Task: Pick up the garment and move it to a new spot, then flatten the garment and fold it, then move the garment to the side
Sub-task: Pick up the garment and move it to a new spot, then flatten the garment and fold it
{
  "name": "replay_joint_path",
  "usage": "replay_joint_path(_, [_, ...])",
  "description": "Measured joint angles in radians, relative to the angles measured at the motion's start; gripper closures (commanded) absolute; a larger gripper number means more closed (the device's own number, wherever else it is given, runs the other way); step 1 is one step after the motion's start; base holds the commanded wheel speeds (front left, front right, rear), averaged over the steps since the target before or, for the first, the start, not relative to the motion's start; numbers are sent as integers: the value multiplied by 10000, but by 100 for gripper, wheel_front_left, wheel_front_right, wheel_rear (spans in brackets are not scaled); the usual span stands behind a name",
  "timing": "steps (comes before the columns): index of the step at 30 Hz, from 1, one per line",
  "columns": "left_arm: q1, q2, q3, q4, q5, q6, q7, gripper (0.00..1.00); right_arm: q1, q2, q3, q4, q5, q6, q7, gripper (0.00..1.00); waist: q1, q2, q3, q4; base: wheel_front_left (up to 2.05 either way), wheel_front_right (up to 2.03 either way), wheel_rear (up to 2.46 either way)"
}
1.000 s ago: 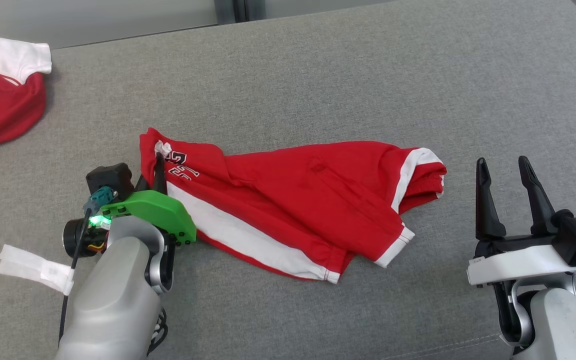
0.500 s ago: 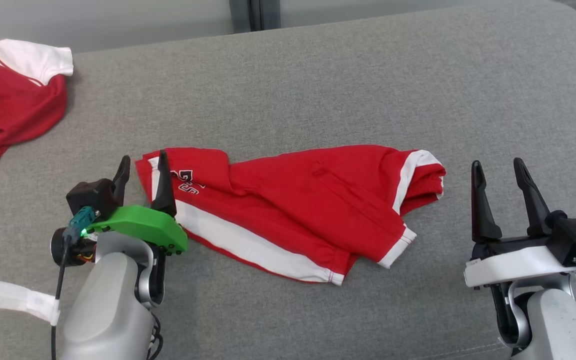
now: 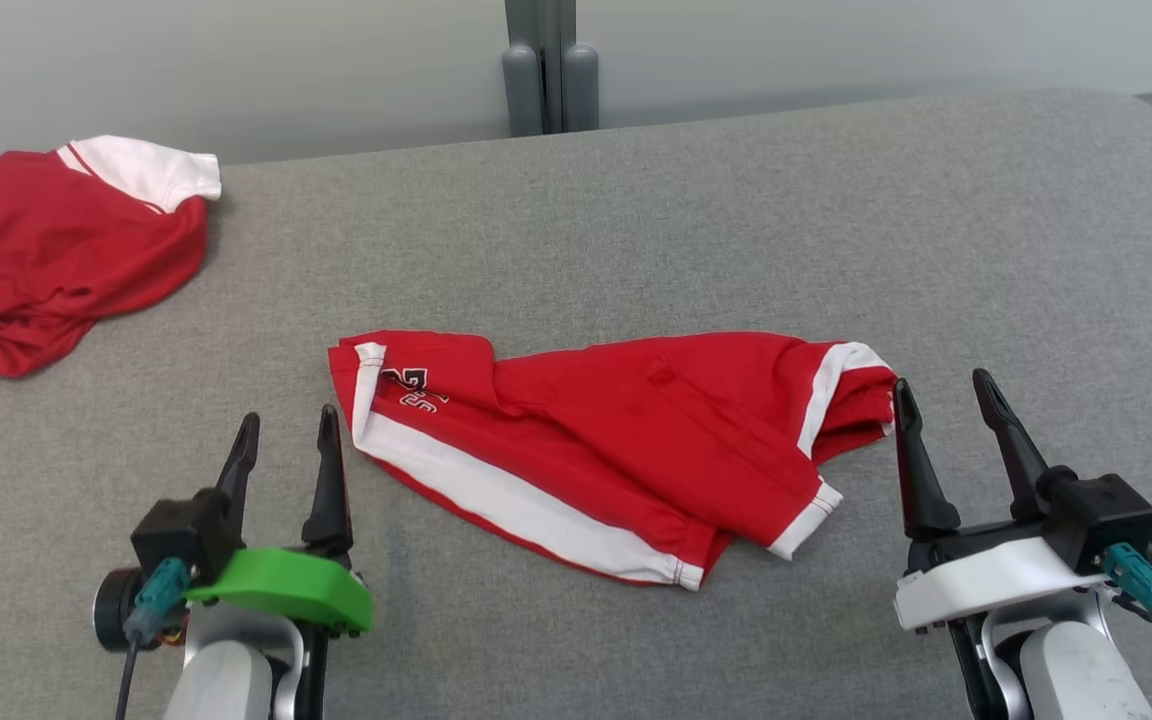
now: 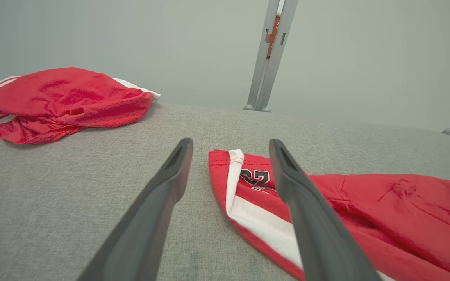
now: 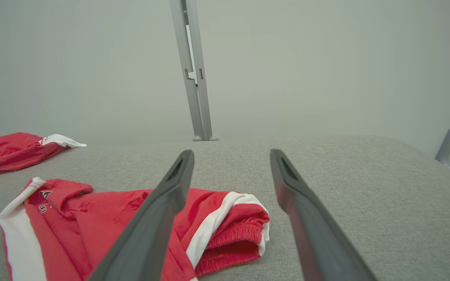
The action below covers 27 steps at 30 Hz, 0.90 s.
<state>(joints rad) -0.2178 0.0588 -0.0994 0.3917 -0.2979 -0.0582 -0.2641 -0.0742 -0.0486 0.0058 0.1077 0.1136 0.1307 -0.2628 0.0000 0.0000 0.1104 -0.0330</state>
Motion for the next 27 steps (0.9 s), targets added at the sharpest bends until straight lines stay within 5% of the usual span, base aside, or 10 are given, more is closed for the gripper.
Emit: replay_joint_path(27, [1860,-90,-385,-1302,-79,543,0,0,709,-2,153,136,205,0,0,0,0,0,-911,205,0,0,0])
